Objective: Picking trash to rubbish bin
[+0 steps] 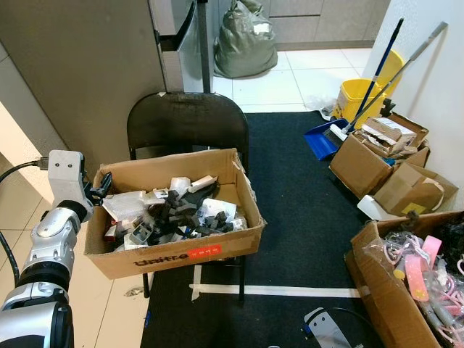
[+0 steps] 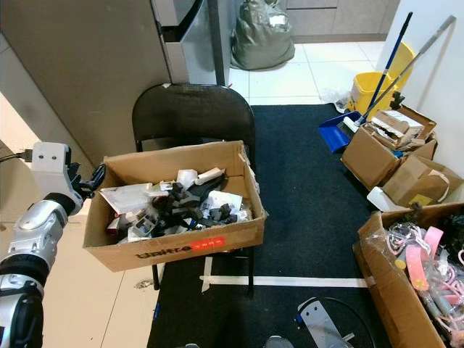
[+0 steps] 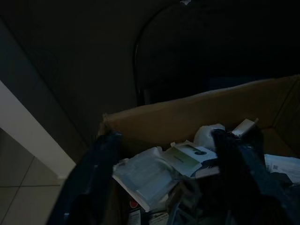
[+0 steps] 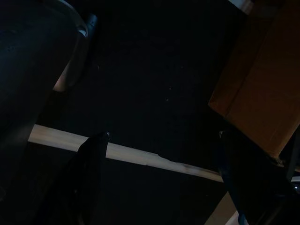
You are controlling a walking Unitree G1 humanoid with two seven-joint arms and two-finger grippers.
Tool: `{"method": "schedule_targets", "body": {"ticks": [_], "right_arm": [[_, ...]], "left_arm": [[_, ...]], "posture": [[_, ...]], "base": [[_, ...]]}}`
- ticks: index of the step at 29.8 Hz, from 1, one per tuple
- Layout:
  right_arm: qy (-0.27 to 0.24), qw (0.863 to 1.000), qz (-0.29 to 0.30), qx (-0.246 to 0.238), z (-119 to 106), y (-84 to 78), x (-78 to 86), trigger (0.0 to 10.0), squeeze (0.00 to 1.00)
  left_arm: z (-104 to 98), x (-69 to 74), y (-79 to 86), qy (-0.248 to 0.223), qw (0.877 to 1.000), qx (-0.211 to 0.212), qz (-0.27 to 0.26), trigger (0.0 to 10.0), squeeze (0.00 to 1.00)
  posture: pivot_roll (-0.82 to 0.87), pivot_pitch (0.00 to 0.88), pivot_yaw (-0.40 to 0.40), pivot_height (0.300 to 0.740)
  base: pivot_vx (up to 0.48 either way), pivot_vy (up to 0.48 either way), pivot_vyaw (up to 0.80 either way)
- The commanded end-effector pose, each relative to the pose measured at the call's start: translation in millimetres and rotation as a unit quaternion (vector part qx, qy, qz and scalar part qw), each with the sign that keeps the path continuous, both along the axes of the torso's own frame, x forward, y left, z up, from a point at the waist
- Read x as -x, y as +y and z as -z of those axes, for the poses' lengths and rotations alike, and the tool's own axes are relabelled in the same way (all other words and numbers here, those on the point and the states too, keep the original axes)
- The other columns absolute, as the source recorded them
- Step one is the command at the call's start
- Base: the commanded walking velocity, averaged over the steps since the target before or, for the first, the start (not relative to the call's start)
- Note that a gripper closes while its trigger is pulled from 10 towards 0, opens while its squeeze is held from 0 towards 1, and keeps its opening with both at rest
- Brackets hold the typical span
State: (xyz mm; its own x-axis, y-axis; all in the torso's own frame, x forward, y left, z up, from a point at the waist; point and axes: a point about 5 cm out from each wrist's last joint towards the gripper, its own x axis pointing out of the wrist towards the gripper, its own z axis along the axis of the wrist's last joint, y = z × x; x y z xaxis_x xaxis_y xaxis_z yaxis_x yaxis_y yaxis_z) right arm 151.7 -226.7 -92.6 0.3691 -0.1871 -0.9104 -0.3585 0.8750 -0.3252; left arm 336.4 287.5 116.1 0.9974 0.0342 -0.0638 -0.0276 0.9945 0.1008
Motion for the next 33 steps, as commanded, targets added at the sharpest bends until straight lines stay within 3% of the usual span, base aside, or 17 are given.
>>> {"method": "schedule_targets", "body": {"ticks": [1, 3, 4, 6, 7, 12, 14, 16, 18, 19, 24, 26, 27, 28, 29, 30, 33], "right_arm": [[0.007, 1.000, -0.001, -0.002, 1.1, -0.1, 2.8, 10.0, 0.00], [0.007, 1.000, -0.001, -0.002, 1.0, -0.1, 2.6, 10.0, 0.00], [0.007, 1.000, -0.001, -0.002, 1.0, 0.1, 2.6, 10.0, 0.00], [0.007, 1.000, -0.001, -0.003, 1.1, 0.2, 2.6, 10.0, 0.00], [0.007, 1.000, -0.001, -0.003, 1.1, 0.5, 2.5, 10.0, 0.00], [0.006, 1.000, 0.001, -0.004, 1.1, 1.3, 2.1, 10.0, 0.00], [0.006, 1.000, 0.004, -0.006, 1.3, 1.9, 2.3, 10.0, 0.00], [0.006, 1.000, 0.006, -0.007, 1.6, 2.3, 2.7, 10.0, 0.00], [0.006, 1.000, 0.006, -0.007, 1.6, 2.3, 2.7, 10.0, 0.00], [0.006, 1.000, 0.007, -0.008, 1.7, 2.4, 3.1, 10.0, 0.00], [0.009, 1.000, 0.011, -0.010, 2.6, 2.5, 5.3, 10.0, 0.00], [0.010, 1.000, 0.011, -0.009, 2.8, 2.0, 6.2, 10.0, 0.00], [0.012, 1.000, 0.009, -0.007, 2.9, 1.3, 6.8, 10.0, 0.00], [0.014, 1.000, 0.006, -0.003, 2.9, 0.3, 7.5, 10.0, 0.00], [0.014, 1.000, 0.006, -0.003, 2.9, 0.3, 7.5, 10.0, 0.00], [0.015, 1.000, 0.004, 0.000, 2.9, -0.5, 7.9, 10.0, 0.00], [0.020, 1.000, -0.002, 0.007, 2.8, -2.7, 9.1, 10.0, 0.00]], "left_arm": [[1.5, 0.4, -5.6, -0.011, 1.000, 0.017, 0.008, 10.0, 1.00], [1.2, -2.8, -19.1, -0.021, 0.998, 0.050, 0.039, 10.0, 1.00], [3.2, -3.2, -28.3, -0.019, 0.996, 0.055, 0.066, 10.0, 0.43], [4.8, -3.1, -33.9, -0.017, 0.995, 0.057, 0.083, 10.0, 0.43], [9.7, -2.2, -41.9, -0.008, 0.993, 0.060, 0.104, 10.0, 0.00], [35.0, 8.3, -79.6, 0.038, 0.973, 0.080, 0.213, 10.0, 0.00], [64.2, 41.9, -123.2, 0.098, 0.910, 0.077, 0.396, 10.0, 0.00], [86.0, 78.1, -149.3, 0.153, 0.836, 0.111, 0.515, 10.0, 0.00], [86.0, 78.1, -149.3, 0.153, 0.836, 0.111, 0.515, 10.0, 0.00], [93.7, 87.5, -153.3, 0.171, 0.821, 0.130, 0.529, 10.0, 0.00], [128.7, 105.1, -144.4, 0.248, 0.825, 0.193, 0.470, 10.0, 0.00], [144.6, 112.4, -136.2, 0.284, 0.843, 0.192, 0.415, 10.0, 0.00], [160.9, 118.7, -122.2, 0.338, 0.871, 0.154, 0.322, 10.0, 0.00], [178.8, 133.7, -102.8, 0.401, 0.884, 0.088, 0.222, 10.0, 0.00], [178.8, 133.7, -102.8, 0.401, 0.884, 0.088, 0.222, 10.0, 0.00], [188.7, 145.9, -88.3, 0.439, 0.884, 0.037, 0.157, 10.0, 0.00], [207.0, 182.6, -76.2, 0.504, 0.859, 0.024, 0.083, 10.0, 0.00]], "posture": [[-0.03, 0.046, 0.069, 0.740], [-0.03, 0.049, 0.069, 0.740], [-0.03, 0.049, 0.069, 0.740], [-0.03, 0.049, 0.069, 0.740], [-0.03, 0.049, 0.072, 0.740], [-0.04, 0.047, 0.077, 0.740], [-0.04, 0.048, 0.082, 0.740], [-0.05, 0.048, 0.085, 0.740], [-0.05, 0.048, 0.085, 0.740], [-0.05, 0.048, 0.085, 0.740], [-0.05, 0.048, 0.080, 0.740], [-0.05, 0.049, 0.079, 0.740], [-0.04, 0.050, 0.075, 0.740], [-0.04, 0.051, 0.074, 0.740], [-0.04, 0.051, 0.074, 0.740], [-0.04, 0.052, 0.074, 0.740], [-0.04, 0.053, 0.066, 0.740]], "base": [[0.000, 0.000, 0.00], [0.000, 0.000, 0.00], [0.000, 0.000, 0.00], [0.000, 0.000, 0.00], [0.000, 0.000, 0.00], [0.000, 0.000, 0.00], [0.000, 0.000, 0.00], [0.000, 0.000, 0.00], [0.000, 0.000, 0.00], [0.000, 0.000, 0.00], [0.000, 0.000, 0.00], [0.000, 0.000, 0.00], [0.000, 0.000, 0.00], [0.000, 0.000, 0.00], [0.000, 0.000, 0.00], [0.000, 0.000, 0.00], [0.000, 0.000, 0.00]]}}
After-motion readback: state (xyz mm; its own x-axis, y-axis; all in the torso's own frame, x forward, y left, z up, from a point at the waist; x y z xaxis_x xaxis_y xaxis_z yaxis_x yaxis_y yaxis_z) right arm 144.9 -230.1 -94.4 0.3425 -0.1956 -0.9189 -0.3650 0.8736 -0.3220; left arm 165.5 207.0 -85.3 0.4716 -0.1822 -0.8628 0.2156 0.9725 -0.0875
